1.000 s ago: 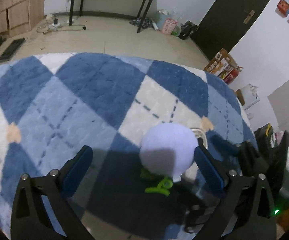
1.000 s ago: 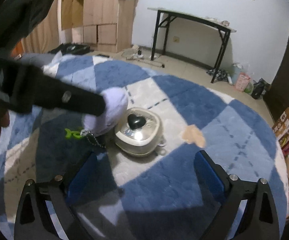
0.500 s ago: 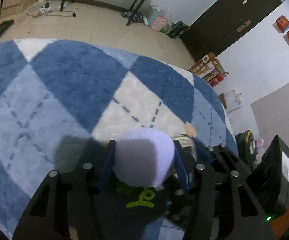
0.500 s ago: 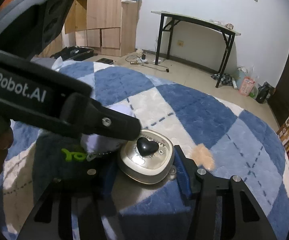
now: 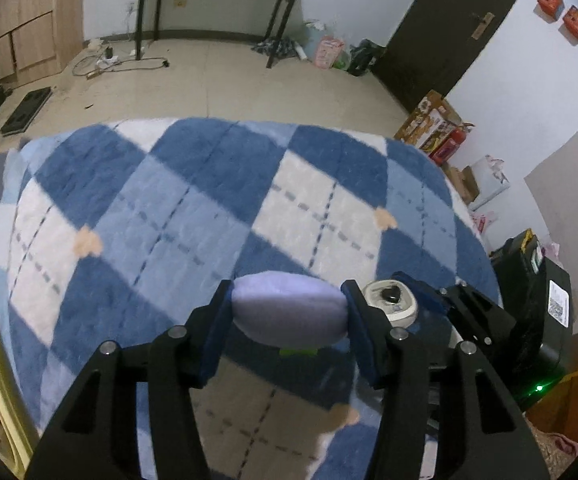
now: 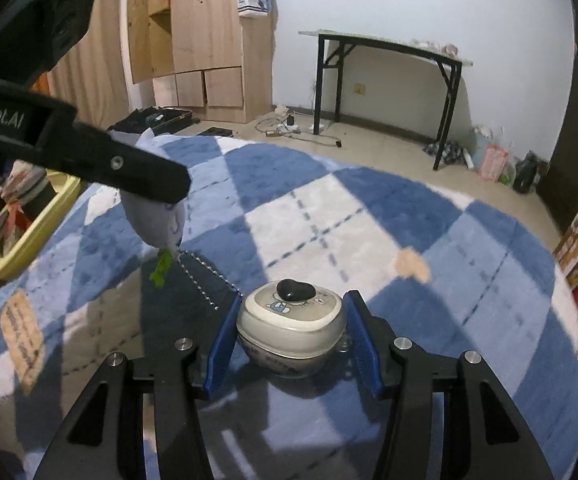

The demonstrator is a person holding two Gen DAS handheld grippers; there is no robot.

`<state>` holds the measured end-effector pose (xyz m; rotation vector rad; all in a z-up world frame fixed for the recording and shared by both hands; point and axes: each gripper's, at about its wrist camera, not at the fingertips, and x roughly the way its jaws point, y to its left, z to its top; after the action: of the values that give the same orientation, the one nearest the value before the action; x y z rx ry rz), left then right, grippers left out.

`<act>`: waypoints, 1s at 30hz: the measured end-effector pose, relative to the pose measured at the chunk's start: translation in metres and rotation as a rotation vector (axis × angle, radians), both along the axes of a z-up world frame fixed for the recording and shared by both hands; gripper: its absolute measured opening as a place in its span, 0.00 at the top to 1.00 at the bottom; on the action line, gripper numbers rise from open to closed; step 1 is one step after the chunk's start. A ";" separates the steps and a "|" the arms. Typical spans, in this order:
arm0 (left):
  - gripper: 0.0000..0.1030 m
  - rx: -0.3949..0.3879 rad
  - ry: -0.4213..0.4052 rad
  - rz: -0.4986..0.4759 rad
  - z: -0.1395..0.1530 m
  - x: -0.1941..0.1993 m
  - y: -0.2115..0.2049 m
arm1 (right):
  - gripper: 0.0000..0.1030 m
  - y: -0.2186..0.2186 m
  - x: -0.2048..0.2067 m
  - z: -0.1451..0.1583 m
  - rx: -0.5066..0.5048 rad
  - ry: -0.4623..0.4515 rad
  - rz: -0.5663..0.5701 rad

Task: Organize rigid objects
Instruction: 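Grasp the white heart case with the right tool while the left grasps the lavender plush, then carry both items to the yellow tray and release them inside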

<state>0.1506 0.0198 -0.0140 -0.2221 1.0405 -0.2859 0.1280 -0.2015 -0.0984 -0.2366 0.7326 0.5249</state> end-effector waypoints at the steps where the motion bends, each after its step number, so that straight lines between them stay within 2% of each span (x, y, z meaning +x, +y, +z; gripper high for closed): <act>1: 0.46 -0.001 0.005 0.010 -0.002 -0.001 0.002 | 0.50 -0.002 -0.003 -0.002 -0.005 0.003 -0.011; 4: 0.46 -0.030 0.048 0.029 -0.015 -0.003 0.010 | 0.50 -0.008 -0.009 -0.008 -0.005 0.022 -0.031; 6: 0.46 -0.007 0.047 0.037 -0.017 -0.006 0.014 | 0.50 -0.012 -0.012 -0.008 0.000 0.024 -0.046; 8: 0.46 -0.027 0.044 0.045 -0.013 -0.009 0.019 | 0.50 -0.015 -0.013 -0.003 0.005 0.017 -0.062; 10: 0.46 -0.049 0.039 0.065 -0.005 -0.011 0.026 | 0.50 -0.014 -0.012 0.001 -0.005 0.014 -0.063; 14: 0.46 -0.034 -0.020 0.086 0.022 -0.024 0.044 | 0.50 -0.011 -0.017 0.013 -0.011 -0.012 -0.060; 17: 0.46 -0.008 -0.045 0.143 0.042 -0.036 0.072 | 0.50 -0.004 -0.026 0.029 0.011 -0.040 -0.039; 21: 0.46 0.083 -0.093 0.218 0.068 -0.061 0.118 | 0.50 0.025 -0.039 0.054 0.011 -0.094 0.026; 25: 0.46 0.147 -0.103 0.296 0.085 -0.084 0.173 | 0.50 0.076 -0.055 0.079 0.042 -0.142 0.130; 30: 0.46 0.226 -0.095 0.436 0.087 -0.121 0.244 | 0.50 0.155 -0.078 0.094 0.093 -0.158 0.281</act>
<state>0.0298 0.2639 0.0730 -0.2228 0.8958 0.2125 0.0504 -0.0464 -0.0047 -0.2924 0.5217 0.7958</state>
